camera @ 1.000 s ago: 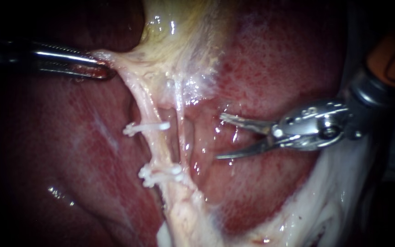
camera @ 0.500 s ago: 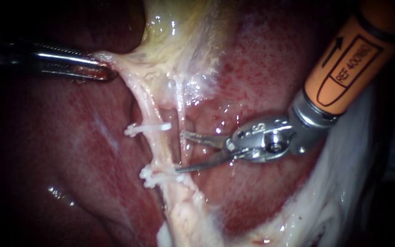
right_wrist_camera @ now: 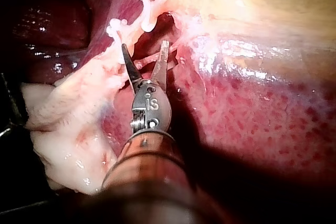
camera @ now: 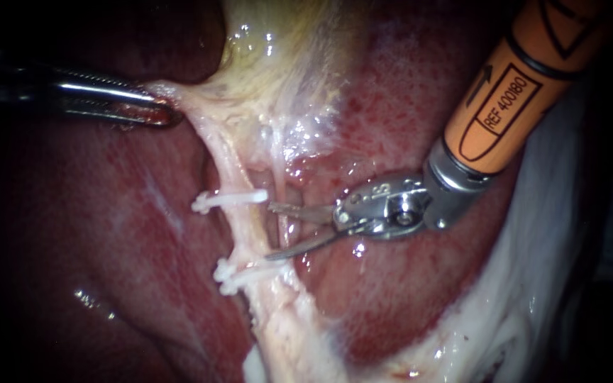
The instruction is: Go to the cutting position left tube
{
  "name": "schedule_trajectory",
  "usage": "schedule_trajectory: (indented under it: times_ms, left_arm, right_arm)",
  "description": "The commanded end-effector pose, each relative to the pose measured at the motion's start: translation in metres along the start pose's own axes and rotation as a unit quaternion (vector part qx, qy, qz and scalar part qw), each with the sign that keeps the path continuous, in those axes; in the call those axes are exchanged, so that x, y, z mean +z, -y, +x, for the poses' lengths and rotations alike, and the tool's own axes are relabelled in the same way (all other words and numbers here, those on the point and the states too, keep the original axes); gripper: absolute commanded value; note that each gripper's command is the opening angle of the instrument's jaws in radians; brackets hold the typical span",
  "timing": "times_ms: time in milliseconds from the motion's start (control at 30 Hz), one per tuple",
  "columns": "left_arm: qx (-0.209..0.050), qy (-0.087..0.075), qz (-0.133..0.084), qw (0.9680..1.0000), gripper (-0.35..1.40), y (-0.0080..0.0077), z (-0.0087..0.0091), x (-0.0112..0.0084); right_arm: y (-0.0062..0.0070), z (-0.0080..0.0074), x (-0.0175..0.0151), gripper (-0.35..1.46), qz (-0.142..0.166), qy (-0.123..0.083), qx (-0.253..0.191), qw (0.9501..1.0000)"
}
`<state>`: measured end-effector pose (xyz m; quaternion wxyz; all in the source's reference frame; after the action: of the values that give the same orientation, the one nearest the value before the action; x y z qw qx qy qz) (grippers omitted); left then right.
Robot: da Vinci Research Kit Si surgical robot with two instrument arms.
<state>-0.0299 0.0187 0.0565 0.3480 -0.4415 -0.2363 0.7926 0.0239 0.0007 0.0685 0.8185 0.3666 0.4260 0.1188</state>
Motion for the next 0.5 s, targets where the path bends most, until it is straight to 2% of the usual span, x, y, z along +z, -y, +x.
schedule_trajectory:
  times_ms: [33,267,500]
  left_arm:
    - [0.000,0.000,0.000,1.0000,-0.35,0.0000,0.0000,0.0000]
    - [0.000,0.000,0.000,1.0000,-0.35,0.0000,0.0000,0.0000]
    - [0.000,0.000,0.000,1.0000,-0.35,0.0000,0.0000,0.0000]
  right_arm:
    - [0.0000,0.0001,0.0000,1.43,0.004,-0.003,-0.002,1.0000]
    - [0.0006,0.0012,0.0010,1.43,0.055,-0.023,0.004,0.9982]
    - [0.0011,0.0031,0.0028,1.43,0.085,-0.036,0.011,0.9956]
